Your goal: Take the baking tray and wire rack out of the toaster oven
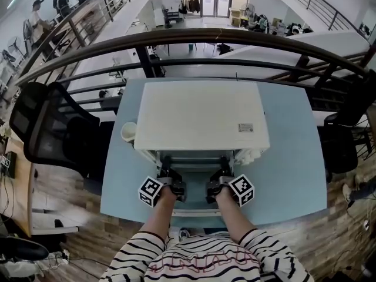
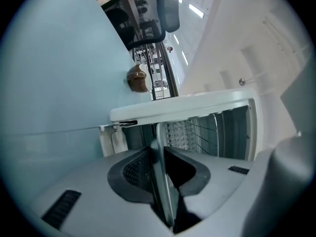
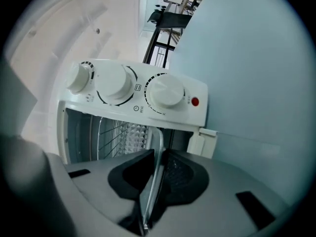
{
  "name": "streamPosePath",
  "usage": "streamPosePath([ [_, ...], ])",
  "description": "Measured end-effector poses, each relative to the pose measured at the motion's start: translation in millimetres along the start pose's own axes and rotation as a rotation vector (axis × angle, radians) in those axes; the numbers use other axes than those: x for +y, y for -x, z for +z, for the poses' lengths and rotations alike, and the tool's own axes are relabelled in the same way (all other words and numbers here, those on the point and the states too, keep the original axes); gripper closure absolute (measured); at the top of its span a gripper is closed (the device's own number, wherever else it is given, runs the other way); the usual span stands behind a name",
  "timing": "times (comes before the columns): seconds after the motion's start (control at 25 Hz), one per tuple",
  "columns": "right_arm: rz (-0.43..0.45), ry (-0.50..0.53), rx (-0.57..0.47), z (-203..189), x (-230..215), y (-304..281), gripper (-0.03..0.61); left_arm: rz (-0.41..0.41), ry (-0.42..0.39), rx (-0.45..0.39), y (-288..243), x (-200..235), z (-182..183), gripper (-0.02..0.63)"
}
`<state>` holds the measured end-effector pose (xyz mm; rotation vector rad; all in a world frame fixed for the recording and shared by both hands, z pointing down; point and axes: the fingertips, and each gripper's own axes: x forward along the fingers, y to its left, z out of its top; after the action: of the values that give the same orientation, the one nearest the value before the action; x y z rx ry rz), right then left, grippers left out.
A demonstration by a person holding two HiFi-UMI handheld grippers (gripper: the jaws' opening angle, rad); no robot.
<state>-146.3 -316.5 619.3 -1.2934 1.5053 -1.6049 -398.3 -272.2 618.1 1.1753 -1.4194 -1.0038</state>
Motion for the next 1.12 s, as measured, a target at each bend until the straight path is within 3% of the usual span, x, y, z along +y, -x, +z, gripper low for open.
streamPosePath([
  [0.88,0.024,-0.104,-0.076,-32,-18,135,0.503,-0.059,0.101,0.054,125,8,-17,0.525],
  [1.12,0.029,-0.135,-0.100,-50,-30,176,0.505,-0.090,0.093,0.080,158,10,-14,0.529],
])
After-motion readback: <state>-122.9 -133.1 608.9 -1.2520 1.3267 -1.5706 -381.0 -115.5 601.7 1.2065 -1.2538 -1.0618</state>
